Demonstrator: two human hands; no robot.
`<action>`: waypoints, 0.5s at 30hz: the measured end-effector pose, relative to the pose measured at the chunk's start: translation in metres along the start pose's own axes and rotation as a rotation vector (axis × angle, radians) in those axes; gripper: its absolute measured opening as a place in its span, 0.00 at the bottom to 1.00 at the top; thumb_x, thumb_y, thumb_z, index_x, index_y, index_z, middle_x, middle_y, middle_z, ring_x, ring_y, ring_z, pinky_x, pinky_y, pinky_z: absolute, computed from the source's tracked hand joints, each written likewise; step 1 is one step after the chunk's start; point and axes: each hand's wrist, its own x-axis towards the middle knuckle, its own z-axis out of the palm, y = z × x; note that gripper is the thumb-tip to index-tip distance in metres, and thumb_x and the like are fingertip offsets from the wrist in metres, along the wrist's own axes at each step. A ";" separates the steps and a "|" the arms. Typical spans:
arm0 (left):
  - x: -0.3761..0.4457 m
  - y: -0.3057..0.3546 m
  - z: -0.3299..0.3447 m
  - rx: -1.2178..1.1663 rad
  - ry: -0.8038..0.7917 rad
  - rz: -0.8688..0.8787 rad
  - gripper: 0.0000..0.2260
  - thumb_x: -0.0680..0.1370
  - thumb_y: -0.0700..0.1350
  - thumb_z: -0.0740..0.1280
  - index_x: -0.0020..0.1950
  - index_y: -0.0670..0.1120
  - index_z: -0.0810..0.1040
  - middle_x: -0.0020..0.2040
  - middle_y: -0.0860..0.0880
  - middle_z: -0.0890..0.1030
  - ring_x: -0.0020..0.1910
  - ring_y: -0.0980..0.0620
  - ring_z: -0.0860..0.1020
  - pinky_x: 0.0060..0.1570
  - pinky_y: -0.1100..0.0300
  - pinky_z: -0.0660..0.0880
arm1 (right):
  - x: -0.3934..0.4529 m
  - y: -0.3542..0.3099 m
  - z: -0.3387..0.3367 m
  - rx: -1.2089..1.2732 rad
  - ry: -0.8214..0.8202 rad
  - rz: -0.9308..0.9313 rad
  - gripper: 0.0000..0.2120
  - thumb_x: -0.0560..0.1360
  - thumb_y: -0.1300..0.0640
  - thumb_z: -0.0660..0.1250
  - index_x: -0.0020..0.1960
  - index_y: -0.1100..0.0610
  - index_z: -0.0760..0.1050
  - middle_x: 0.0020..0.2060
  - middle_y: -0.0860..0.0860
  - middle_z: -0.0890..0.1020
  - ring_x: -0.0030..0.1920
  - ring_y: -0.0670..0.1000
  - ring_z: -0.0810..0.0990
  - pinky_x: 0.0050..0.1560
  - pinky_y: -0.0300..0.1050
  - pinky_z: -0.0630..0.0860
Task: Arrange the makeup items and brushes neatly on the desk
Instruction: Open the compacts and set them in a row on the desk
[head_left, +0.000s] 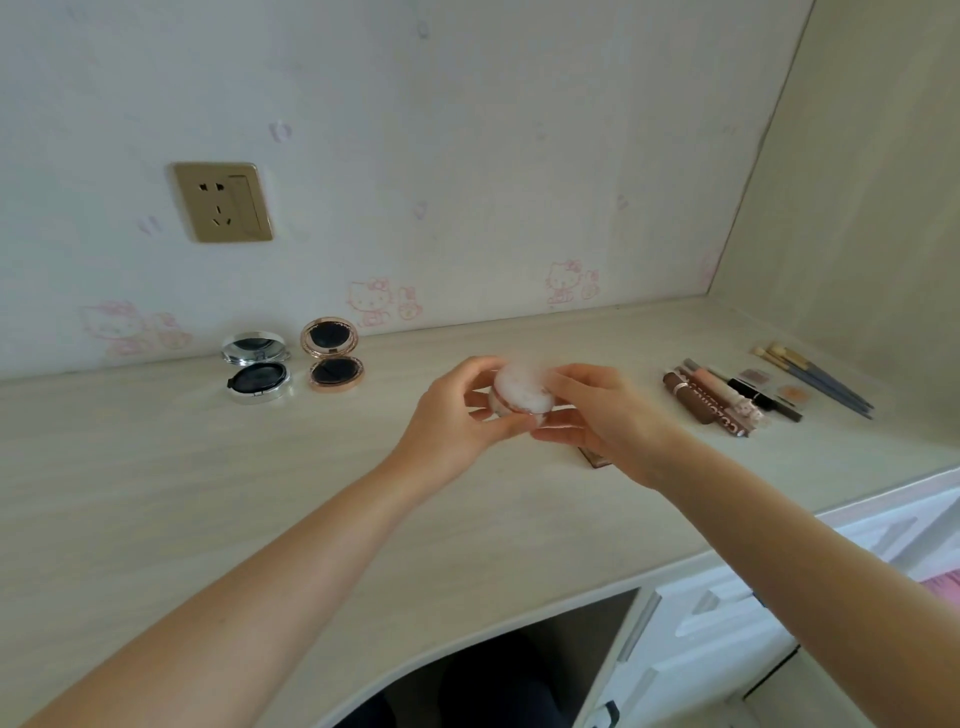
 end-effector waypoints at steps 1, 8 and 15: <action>-0.004 -0.003 -0.006 -0.011 0.003 -0.016 0.25 0.66 0.46 0.79 0.61 0.51 0.75 0.54 0.54 0.82 0.52 0.55 0.80 0.51 0.63 0.77 | 0.001 0.000 0.009 -0.044 -0.006 -0.005 0.11 0.80 0.56 0.61 0.55 0.62 0.78 0.49 0.59 0.84 0.47 0.57 0.84 0.49 0.49 0.82; -0.031 -0.024 -0.051 0.014 0.077 -0.133 0.25 0.64 0.53 0.79 0.56 0.55 0.75 0.47 0.53 0.85 0.46 0.58 0.83 0.47 0.62 0.77 | 0.004 0.002 0.062 -0.406 -0.143 -0.054 0.15 0.80 0.50 0.60 0.61 0.56 0.76 0.51 0.52 0.83 0.49 0.50 0.83 0.52 0.48 0.81; -0.054 -0.039 -0.086 0.114 0.162 -0.196 0.26 0.58 0.60 0.80 0.51 0.57 0.76 0.42 0.58 0.85 0.42 0.60 0.83 0.39 0.69 0.74 | 0.011 0.014 0.105 -0.747 -0.223 -0.230 0.23 0.76 0.45 0.63 0.69 0.51 0.70 0.61 0.45 0.77 0.57 0.48 0.78 0.58 0.49 0.76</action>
